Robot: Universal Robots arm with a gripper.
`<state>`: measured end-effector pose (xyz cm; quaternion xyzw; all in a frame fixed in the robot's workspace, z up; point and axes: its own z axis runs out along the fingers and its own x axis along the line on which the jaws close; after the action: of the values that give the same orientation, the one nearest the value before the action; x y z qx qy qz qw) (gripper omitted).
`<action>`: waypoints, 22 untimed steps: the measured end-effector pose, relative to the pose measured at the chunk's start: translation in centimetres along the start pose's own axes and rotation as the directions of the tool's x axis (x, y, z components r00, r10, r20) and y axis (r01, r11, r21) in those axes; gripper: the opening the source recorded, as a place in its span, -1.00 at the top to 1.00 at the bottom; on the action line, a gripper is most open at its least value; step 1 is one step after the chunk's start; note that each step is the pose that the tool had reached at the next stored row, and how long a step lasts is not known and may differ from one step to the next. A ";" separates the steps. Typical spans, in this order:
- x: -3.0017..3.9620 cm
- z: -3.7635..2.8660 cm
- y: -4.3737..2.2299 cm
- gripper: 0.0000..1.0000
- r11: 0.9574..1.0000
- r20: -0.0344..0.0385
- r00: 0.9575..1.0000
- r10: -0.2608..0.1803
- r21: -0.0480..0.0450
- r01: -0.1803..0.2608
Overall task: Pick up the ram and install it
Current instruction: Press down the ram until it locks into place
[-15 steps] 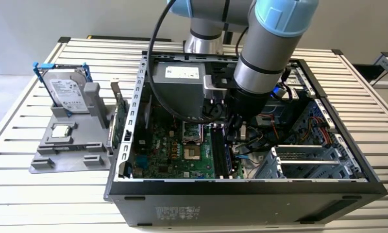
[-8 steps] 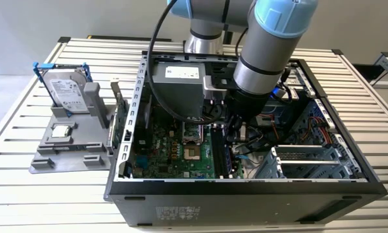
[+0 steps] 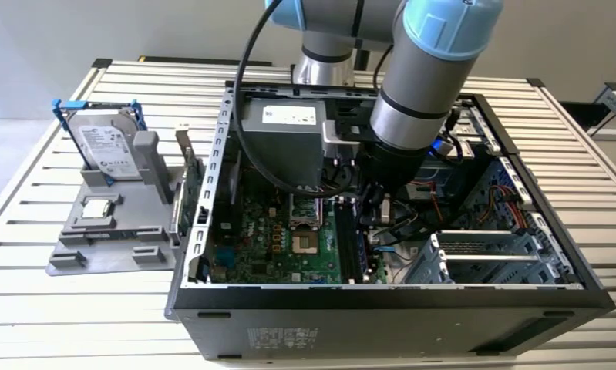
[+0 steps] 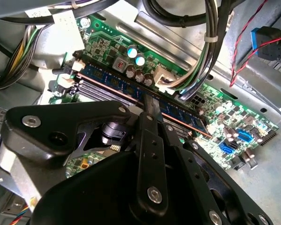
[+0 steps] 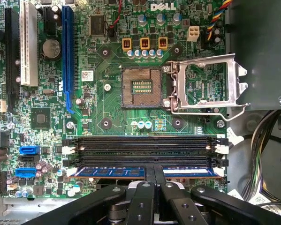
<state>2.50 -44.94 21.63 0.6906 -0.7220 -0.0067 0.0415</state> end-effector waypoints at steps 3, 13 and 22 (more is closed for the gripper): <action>0.00 0.00 0.00 1.00 1.000 0.000 1.000 0.000 0.000 0.000; 0.00 -0.39 0.02 1.00 1.000 0.003 1.000 0.000 0.001 0.000; 0.09 -1.76 0.12 1.00 1.000 0.002 1.000 0.000 0.000 0.000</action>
<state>2.50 -44.94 23.40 0.6906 -0.7221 -0.0072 0.0408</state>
